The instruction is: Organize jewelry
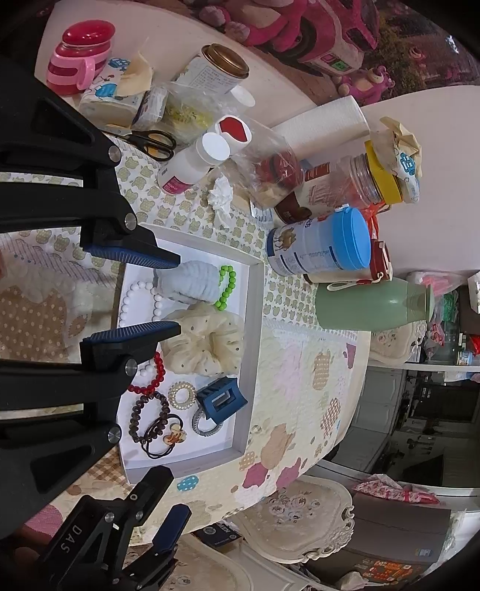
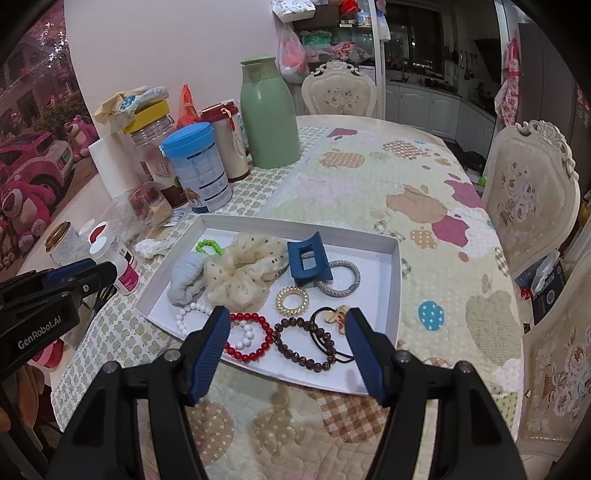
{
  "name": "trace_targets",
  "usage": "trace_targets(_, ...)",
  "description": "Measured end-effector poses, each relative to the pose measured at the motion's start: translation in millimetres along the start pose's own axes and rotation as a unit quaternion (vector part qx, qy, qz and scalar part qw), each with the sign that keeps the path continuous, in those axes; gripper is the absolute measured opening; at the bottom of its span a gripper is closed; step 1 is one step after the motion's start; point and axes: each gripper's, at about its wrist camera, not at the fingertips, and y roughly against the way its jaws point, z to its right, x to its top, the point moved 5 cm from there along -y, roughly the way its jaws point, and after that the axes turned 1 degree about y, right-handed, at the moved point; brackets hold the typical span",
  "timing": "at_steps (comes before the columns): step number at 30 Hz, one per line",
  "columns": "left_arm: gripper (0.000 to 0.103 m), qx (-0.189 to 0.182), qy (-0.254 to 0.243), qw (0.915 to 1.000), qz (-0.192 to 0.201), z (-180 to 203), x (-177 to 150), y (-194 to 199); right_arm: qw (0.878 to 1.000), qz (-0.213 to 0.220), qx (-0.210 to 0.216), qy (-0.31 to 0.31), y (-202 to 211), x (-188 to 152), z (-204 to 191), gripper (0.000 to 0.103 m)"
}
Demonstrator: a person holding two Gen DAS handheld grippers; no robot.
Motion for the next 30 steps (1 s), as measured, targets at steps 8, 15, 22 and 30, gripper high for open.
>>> trace_targets(8, 0.021, 0.002, -0.002, 1.0, 0.002, 0.6, -1.7, 1.0, 1.0, -0.003, 0.002, 0.001, -0.8, -1.0, -1.1, 0.068)
trace_targets(15, 0.021, 0.0, -0.006, 1.0, 0.002, 1.3, -0.3, 1.0, 1.0, -0.004, 0.003, 0.001, -2.2, -1.6, -0.9, 0.068)
trace_targets(22, 0.021, -0.012, -0.009, 0.9999, -0.003, 3.0, 0.3, -2.8, 1.0, -0.008, 0.001, -0.002, -3.8, -4.7, 1.3, 0.068)
trace_targets(30, 0.021, -0.035, -0.019, 0.9992, 0.006, 9.2, 1.7, -3.3, 1.0, -0.007, 0.0, -0.005, -2.9, -6.2, 6.4, 0.068)
